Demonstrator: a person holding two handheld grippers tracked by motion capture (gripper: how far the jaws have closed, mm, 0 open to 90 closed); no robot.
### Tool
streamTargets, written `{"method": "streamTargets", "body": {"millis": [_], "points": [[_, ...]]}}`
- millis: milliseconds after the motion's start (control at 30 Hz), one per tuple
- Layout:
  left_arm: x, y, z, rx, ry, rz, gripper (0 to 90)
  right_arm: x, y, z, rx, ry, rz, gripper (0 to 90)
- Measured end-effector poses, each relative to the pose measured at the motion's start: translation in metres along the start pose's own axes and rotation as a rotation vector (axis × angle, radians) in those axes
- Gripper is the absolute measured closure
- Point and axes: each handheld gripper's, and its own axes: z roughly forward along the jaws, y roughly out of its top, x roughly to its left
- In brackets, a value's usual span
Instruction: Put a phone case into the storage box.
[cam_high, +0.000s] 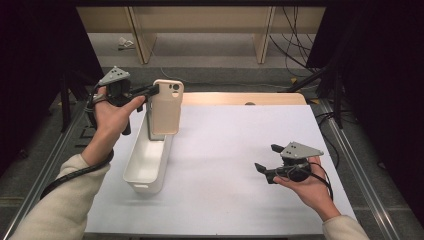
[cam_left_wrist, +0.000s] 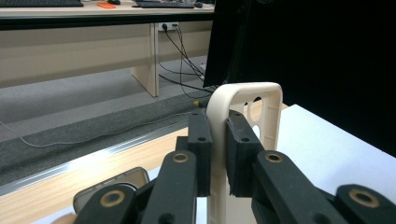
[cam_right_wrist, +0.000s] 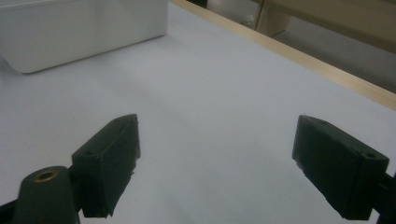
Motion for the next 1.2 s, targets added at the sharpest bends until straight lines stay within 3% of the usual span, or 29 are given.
{"method": "streamTargets", "body": {"millis": [467,1200], "points": [[0.021,-0.002,0.001,-0.007,0.018,0.002,81.9,-0.001,0.0,-0.001,-0.006,-0.005,0.009,16.1],[0.045,-0.02,0.009,-0.007,0.055,0.007,81.8,-0.001,0.0,-0.001,-0.007,-0.003,0.012,16.1]]}}
